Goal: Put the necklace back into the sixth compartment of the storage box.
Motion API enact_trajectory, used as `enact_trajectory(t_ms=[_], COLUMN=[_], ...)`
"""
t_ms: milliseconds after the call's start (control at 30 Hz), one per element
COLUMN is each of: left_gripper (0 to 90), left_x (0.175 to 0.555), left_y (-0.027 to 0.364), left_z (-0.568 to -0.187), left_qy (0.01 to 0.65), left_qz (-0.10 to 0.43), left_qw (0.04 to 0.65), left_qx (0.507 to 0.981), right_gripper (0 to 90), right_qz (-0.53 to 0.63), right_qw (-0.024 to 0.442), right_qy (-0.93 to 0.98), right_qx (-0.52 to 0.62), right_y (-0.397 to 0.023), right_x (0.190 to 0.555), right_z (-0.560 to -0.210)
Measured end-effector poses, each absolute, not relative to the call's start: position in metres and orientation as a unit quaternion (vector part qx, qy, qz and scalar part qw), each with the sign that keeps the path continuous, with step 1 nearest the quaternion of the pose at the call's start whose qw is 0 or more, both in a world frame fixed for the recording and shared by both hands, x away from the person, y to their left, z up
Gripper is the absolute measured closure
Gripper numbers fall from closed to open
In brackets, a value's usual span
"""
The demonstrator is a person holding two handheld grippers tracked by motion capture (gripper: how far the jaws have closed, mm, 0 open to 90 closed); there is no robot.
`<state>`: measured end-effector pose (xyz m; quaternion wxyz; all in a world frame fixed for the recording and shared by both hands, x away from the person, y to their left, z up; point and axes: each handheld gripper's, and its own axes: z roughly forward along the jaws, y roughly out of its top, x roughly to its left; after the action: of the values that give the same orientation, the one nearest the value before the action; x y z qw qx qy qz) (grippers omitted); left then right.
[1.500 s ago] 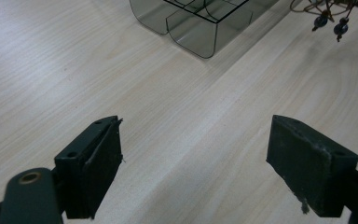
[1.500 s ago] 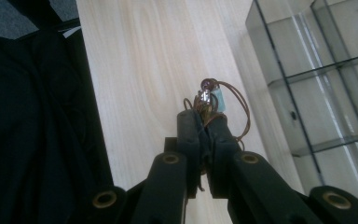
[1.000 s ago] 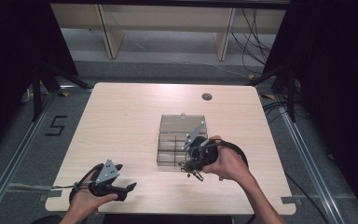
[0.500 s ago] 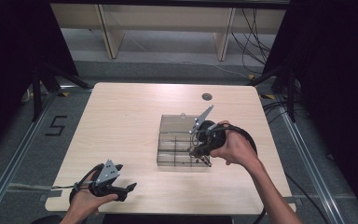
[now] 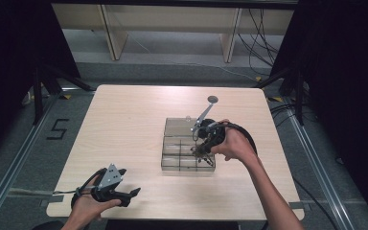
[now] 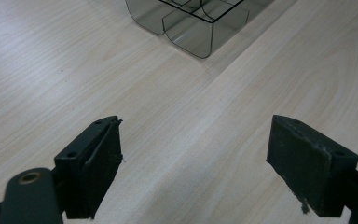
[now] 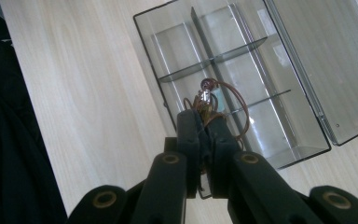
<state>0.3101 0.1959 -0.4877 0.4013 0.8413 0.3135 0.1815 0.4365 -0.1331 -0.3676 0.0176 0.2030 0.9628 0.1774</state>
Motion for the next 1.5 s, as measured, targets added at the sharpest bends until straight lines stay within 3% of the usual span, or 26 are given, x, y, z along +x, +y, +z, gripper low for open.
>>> enact_trajectory(t_ms=[800, 1500], left_gripper=[17.3, 17.3], left_x=[0.309, 0.309], left_y=[0.196, 0.195], left_z=[-0.486, -0.487], left_qy=[0.312, 0.318], left_qz=[0.181, 0.178], left_qw=[0.395, 0.396], left_qx=[0.845, 0.843], right_gripper=[86.6, 86.5], right_qz=[0.184, 0.177], right_qw=[0.024, 0.005], right_qy=[0.954, 0.956], right_qx=[0.237, 0.233], right_y=[-0.145, -0.15], right_x=[0.463, 0.457], right_z=[-0.396, -0.419])
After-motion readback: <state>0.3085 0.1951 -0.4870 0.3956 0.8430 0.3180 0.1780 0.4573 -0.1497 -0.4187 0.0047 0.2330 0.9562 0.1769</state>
